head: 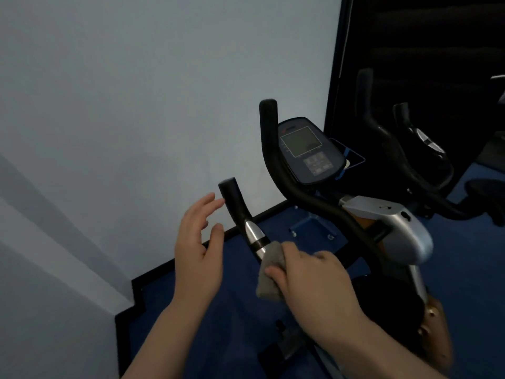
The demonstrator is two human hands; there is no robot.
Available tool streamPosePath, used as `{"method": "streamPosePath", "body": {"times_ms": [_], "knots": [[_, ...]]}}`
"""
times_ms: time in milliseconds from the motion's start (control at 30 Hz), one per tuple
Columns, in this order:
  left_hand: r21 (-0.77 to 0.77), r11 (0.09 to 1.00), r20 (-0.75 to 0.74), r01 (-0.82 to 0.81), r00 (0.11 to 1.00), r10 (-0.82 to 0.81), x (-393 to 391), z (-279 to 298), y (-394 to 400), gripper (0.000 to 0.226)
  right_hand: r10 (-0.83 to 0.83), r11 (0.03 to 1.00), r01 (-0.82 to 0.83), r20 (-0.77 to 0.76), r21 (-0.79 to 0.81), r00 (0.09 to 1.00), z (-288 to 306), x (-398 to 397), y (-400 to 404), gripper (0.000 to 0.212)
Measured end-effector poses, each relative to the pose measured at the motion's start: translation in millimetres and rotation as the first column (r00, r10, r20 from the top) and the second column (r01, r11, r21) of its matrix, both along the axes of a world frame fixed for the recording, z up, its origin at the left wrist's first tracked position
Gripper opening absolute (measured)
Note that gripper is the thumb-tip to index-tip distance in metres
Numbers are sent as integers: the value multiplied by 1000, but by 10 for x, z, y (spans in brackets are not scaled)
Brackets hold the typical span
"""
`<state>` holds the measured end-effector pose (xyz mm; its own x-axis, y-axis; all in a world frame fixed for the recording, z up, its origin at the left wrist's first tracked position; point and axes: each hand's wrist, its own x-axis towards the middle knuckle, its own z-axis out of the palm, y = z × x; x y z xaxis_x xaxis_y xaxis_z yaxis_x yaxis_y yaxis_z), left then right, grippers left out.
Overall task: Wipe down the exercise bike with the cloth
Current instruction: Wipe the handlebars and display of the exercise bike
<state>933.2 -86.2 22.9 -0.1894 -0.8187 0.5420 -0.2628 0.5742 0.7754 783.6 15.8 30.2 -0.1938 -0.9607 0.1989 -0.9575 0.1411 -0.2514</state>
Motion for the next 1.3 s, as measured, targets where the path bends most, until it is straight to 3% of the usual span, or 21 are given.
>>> {"method": "streamPosePath", "body": {"times_ms": [100, 200, 400, 467, 567, 700, 833, 933, 1100, 1300], "knots": [[37, 996, 31, 86, 996, -87, 49, 66, -198, 46, -59, 993, 53, -59, -110, 996, 33, 197, -81, 35], [57, 984, 79, 171, 981, -175, 41, 124, -346, 51, -88, 990, 96, 77, -103, 993, 87, 265, -365, 41], [53, 951, 124, 304, 943, -309, 154, 104, -504, 58, -179, 981, 173, -60, -90, 982, -87, 484, -377, 59], [68, 951, 87, 303, 947, -308, 151, 113, -547, 57, -173, 979, 174, 25, -106, 985, -23, 447, -633, 52], [102, 944, 46, 313, 947, -319, 148, 133, -537, 58, -154, 975, 194, 297, -107, 942, 92, 494, -888, 42], [173, 921, 28, 349, 933, -359, 189, 180, -607, 54, -106, 966, 184, 371, -182, 923, 137, 533, -904, 38], [235, 889, -97, 392, 920, -380, 181, 261, -623, 40, 52, 971, 93, 569, -222, 821, 406, 386, -1129, 32], [245, 877, -143, 413, 910, -389, 197, 263, -581, 35, 95, 973, 46, 578, -224, 811, 338, 341, -1021, 32], [251, 865, -178, 435, 899, -400, 188, 253, -611, 36, 72, 993, -20, 461, -117, 884, 503, 233, -1116, 30], [255, 861, -186, 440, 896, -403, 148, 112, -501, 44, 89, 993, -34, 533, -112, 842, 405, 261, -972, 31]]}}
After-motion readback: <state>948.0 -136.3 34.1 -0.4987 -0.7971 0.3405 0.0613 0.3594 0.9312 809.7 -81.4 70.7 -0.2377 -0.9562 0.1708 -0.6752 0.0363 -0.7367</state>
